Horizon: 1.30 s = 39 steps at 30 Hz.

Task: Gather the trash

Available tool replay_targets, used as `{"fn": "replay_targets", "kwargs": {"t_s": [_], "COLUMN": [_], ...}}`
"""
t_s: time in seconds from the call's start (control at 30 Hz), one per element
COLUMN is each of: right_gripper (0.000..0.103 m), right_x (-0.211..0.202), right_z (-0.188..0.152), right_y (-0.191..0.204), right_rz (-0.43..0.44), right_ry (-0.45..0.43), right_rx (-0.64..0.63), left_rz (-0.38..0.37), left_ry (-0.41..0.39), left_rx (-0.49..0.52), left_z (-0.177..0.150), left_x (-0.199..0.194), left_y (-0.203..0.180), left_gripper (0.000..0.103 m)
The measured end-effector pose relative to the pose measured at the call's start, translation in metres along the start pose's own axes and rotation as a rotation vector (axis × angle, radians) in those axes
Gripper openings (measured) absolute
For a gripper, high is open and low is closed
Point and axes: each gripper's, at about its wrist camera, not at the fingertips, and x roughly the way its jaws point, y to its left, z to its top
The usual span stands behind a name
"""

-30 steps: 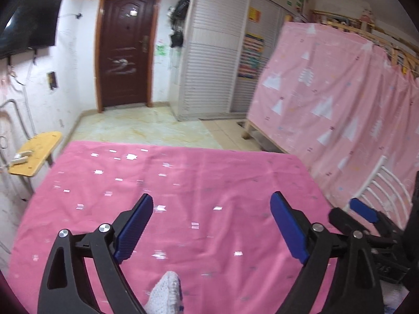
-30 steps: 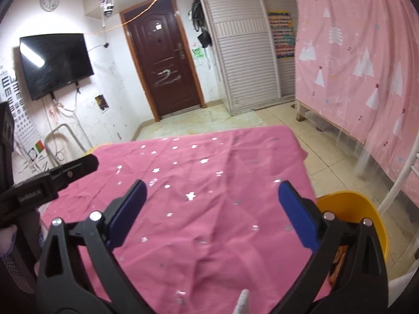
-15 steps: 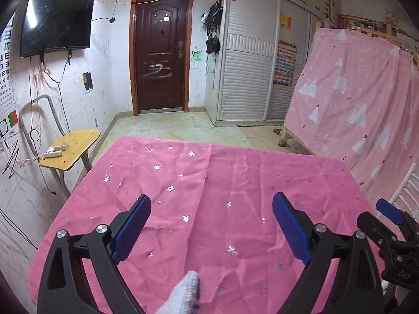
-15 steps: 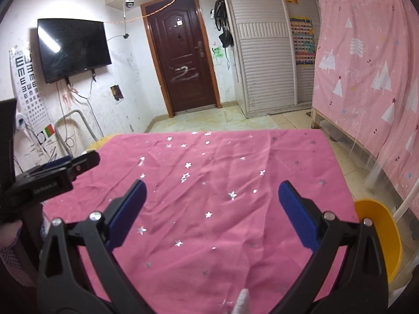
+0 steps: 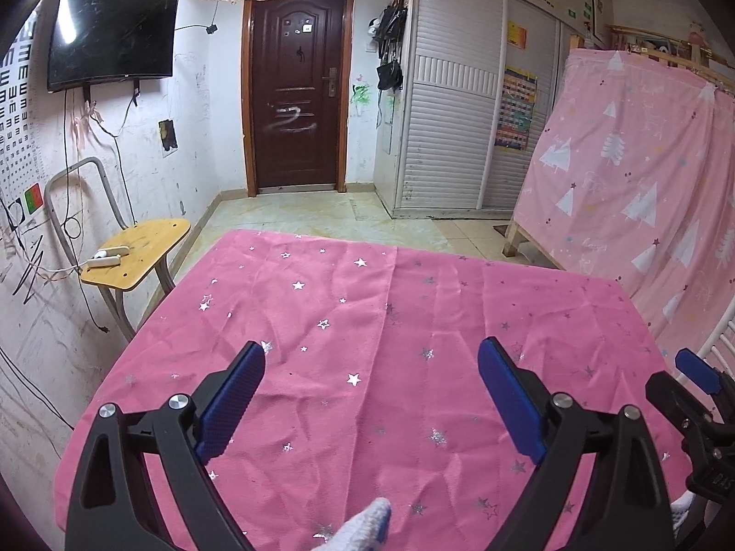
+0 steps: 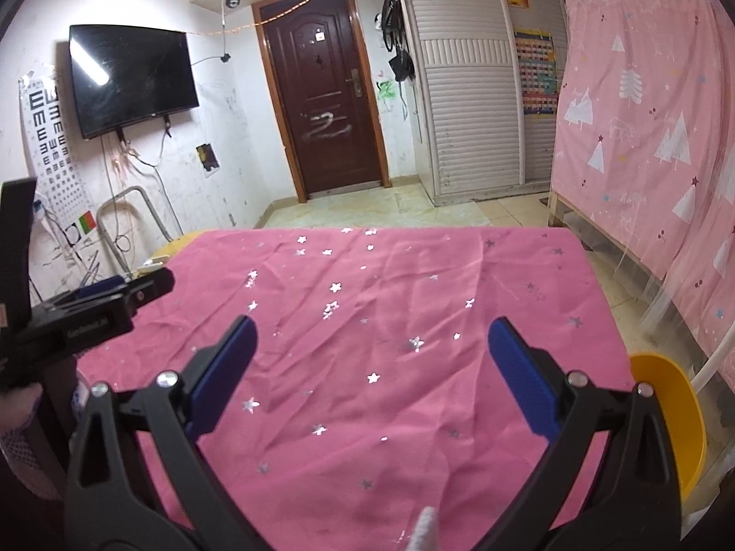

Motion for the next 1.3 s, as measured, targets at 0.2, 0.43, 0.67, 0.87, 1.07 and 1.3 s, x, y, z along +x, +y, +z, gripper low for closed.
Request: {"fn": "replay_targets", "kwargs": {"t_s": [0.2,0.43,0.67,0.87,1.07,1.3], "right_gripper": [0.097,0.097,0.097,0.097,0.097,0.097], "right_x": [-0.0001,0.0003,0.001,0.0012,0.001,0.0011], "right_z": [-0.0006,-0.001,-0.0007,-0.0006,-0.0005,-0.0003], "right_y": [-0.0001,0.0004,0.0016,0.0019,0.0021,0.0018], "right_rz": [0.0,0.0,0.001,0.001,0.001,0.001], "right_ry": [-0.001,0.002,0.002,0.003,0.002,0.003], "right_rx": [-0.001,-0.002,-0.002,-0.002,-0.002,-0.001], "left_rz": [0.003,0.003,-0.001,-0.006,-0.001,0.0], "left_ry": [0.002,0.007,0.014,0.015,-0.001,-0.028], "left_rx": [-0.01,-0.019,-0.023,-0.023,-0.02,0.016], "left_z": [0.0004,0.0,-0.0003,-0.0003,-0.002,-0.0031], "left_x": [0.0019,0.0042,0.0058,0.0068,0.0052,0.0003], "left_y": [0.0053,0.0071,0.0085,0.01,0.0094,0.0019], "left_gripper": [0.086,0.086,0.086,0.086,0.086,0.086]}}
